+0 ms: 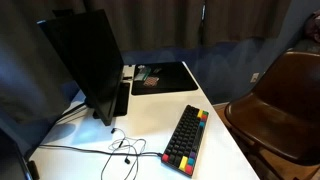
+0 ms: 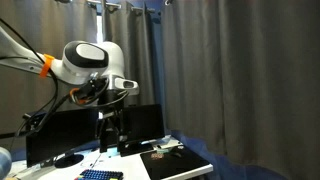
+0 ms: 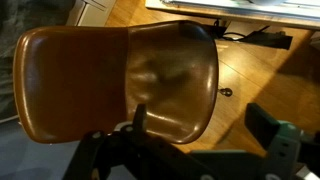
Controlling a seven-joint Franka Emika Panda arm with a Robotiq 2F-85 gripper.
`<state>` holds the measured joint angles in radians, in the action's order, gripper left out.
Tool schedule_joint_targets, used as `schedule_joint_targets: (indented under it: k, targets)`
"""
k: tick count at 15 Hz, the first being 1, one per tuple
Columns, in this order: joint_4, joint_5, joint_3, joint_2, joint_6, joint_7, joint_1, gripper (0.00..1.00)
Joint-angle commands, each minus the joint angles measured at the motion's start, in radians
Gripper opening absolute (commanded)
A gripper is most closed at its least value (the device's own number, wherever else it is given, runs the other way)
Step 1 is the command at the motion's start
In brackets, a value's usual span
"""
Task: Press one black key on the keyboard
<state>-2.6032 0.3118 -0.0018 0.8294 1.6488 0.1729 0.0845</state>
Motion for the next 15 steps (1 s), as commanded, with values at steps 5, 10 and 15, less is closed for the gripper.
schedule_joint_targets:
  k: [5,10,15]
  targets:
    - [0.003,0.014,-0.022,-0.001,-0.008,-0.017,-0.030,1.00]
    - [0.003,0.014,-0.022,-0.001,-0.008,-0.017,-0.030,1.00]
    - [0.035,-0.089,0.044,-0.143,0.160,-0.004,-0.191,1.00]
